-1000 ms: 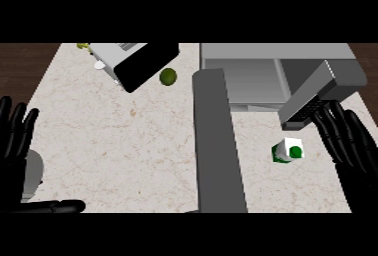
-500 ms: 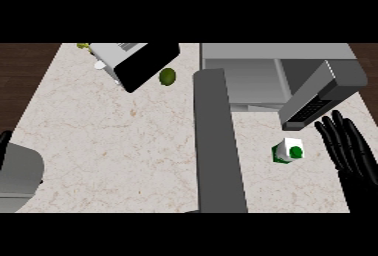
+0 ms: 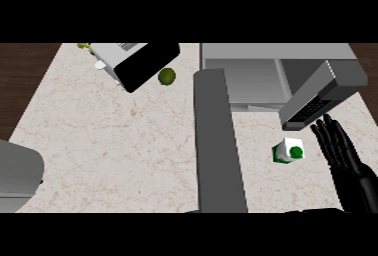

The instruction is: Pick up the milk, place it into the microwave and close the microwave

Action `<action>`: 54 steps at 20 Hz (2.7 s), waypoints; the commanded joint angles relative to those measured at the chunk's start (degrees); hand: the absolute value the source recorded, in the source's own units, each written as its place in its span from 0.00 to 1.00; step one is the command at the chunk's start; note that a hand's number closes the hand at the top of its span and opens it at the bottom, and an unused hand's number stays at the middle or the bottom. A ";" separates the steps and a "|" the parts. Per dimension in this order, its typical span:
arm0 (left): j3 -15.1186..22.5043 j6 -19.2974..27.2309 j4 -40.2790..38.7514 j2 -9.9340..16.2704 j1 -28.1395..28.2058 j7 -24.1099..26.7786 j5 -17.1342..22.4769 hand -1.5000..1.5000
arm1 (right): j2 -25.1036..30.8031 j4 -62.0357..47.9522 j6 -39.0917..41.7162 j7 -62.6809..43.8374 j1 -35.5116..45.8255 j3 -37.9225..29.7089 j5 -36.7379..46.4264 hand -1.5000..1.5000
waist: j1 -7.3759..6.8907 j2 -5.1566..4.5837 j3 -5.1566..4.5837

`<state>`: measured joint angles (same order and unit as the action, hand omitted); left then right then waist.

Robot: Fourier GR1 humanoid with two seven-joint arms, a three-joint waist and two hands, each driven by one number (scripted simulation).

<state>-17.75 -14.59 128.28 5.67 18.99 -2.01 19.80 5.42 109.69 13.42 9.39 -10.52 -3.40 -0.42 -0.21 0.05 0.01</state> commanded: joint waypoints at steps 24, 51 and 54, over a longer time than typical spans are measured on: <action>-9.07 -8.87 -0.12 -2.06 1.01 -1.93 4.81 0.00 | 6.92 -54.22 0.26 33.05 13.60 -9.99 6.86 0.00 | -0.15 -0.05 0.01; -13.55 -14.35 0.08 -2.74 4.13 -0.81 9.44 0.00 | 7.50 -90.34 -12.52 60.83 33.55 -11.19 13.71 1.00 | -1.15 -0.31 0.13; -14.04 -14.22 -0.57 -3.74 4.09 -0.06 8.31 0.00 | 9.62 -91.70 -6.40 60.67 34.85 -11.91 12.57 1.00 | -1.06 -0.33 0.11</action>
<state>-30.03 -27.88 128.86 1.88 22.53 -3.32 27.99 15.16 18.80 4.29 61.78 24.06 -15.31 12.27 -1.11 -0.27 -0.07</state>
